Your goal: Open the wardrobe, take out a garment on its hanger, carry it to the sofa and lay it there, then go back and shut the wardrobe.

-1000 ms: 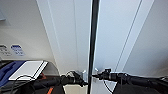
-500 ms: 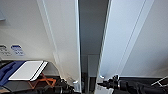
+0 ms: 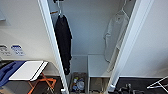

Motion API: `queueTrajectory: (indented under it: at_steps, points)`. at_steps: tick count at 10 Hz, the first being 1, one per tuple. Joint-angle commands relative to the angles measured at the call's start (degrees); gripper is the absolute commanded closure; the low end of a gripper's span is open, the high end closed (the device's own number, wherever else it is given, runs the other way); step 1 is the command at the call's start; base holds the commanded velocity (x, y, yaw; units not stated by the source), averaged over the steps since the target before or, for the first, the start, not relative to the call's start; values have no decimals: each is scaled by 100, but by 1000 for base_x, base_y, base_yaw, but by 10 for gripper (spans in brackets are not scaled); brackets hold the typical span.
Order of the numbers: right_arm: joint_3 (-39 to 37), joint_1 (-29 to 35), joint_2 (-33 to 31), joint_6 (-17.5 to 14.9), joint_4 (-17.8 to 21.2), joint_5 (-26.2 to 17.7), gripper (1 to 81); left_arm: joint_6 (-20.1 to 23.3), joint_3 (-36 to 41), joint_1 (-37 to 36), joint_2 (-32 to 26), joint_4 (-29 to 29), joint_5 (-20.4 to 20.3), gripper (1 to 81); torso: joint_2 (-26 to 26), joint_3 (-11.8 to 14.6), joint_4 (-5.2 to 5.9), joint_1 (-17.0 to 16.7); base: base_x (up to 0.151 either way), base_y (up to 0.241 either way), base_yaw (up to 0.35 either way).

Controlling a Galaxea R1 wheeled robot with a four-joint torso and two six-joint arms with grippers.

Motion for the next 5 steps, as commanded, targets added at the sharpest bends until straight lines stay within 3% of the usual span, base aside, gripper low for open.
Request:
queueTrajectory:
  at_steps: [1,2,3,5]
  points:
    - [1305,44,-1609,135,-220,442,10,-81,1219,536,-981,66,-68,10,0,0,0,0,0,0,0]
    - [1358,-43,-2115,161,-211,634,10,-73,1237,938,-1513,91,-399,10,0,0,0,0,0,0,0]
    - [1252,-193,-2613,179,-203,795,10,-64,1158,1459,-2028,136,-983,10,0,0,0,0,0,0,0]
    - [605,-702,-3183,317,-29,953,10,-143,423,2792,-2397,137,-2445,10,-2,5,0,-2,0,0,0]
